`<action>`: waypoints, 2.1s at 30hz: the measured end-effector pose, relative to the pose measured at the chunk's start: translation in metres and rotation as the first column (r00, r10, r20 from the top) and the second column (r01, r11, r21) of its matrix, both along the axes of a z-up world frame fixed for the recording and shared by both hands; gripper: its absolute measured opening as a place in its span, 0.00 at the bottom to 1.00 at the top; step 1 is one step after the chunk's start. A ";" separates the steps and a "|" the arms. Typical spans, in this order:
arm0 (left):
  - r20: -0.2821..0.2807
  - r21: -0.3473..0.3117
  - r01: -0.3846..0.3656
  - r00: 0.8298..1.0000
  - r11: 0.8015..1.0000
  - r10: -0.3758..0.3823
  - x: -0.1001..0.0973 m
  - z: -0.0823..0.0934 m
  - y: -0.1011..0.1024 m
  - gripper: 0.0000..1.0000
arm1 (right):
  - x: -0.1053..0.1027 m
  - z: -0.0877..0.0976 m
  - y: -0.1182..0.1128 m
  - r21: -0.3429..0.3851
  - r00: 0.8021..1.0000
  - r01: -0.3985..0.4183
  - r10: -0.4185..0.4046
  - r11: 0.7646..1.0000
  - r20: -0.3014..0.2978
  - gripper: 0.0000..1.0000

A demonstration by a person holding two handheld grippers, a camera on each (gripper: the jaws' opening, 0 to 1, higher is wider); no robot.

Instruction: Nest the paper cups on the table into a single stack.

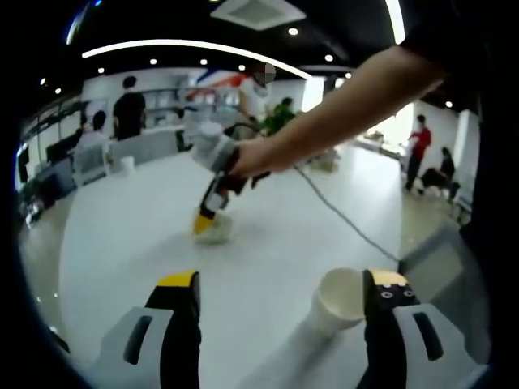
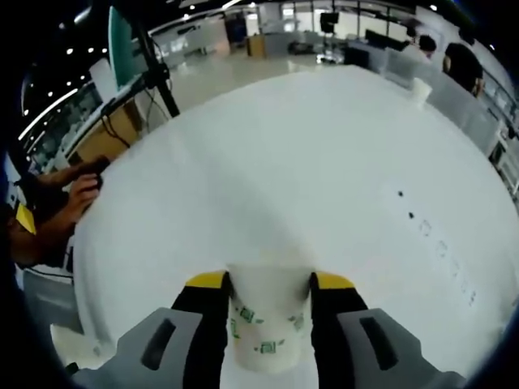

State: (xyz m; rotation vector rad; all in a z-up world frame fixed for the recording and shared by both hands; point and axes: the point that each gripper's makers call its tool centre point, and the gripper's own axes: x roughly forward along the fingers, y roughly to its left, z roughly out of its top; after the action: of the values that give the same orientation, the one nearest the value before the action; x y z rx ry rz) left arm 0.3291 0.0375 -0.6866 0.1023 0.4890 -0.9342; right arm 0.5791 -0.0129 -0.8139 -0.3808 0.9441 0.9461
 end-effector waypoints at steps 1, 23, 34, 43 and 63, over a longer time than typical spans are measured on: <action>0.001 0.003 0.000 1.000 1.000 0.000 0.000 0.000 0.000 0.81 | 0.000 0.001 0.000 0.006 1.000 0.003 -0.003 1.000 -0.001 0.36; 0.016 0.009 0.013 1.000 1.000 -0.013 -0.002 0.008 -0.004 0.81 | -0.035 0.041 -0.017 0.138 0.999 0.016 -0.022 0.990 0.044 0.33; 0.014 0.015 0.020 1.000 1.000 -0.020 -0.004 0.012 -0.005 0.81 | -0.058 0.075 -0.028 0.225 0.994 0.008 -0.032 0.974 0.101 0.33; 0.029 0.023 0.019 0.999 1.000 -0.020 -0.006 0.021 -0.005 0.81 | -0.069 0.113 -0.029 0.304 0.987 -0.010 -0.039 0.952 0.155 0.33; 0.033 0.026 0.015 0.999 1.000 -0.016 -0.013 0.025 -0.003 0.82 | -0.110 0.177 -0.029 0.445 0.968 -0.040 -0.076 0.895 0.239 0.33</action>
State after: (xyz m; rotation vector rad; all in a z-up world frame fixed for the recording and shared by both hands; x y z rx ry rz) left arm 0.3159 0.0348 -0.6614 0.1453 0.4707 -0.9404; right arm 0.4686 -0.0424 -0.6368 -0.0932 0.4755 1.0382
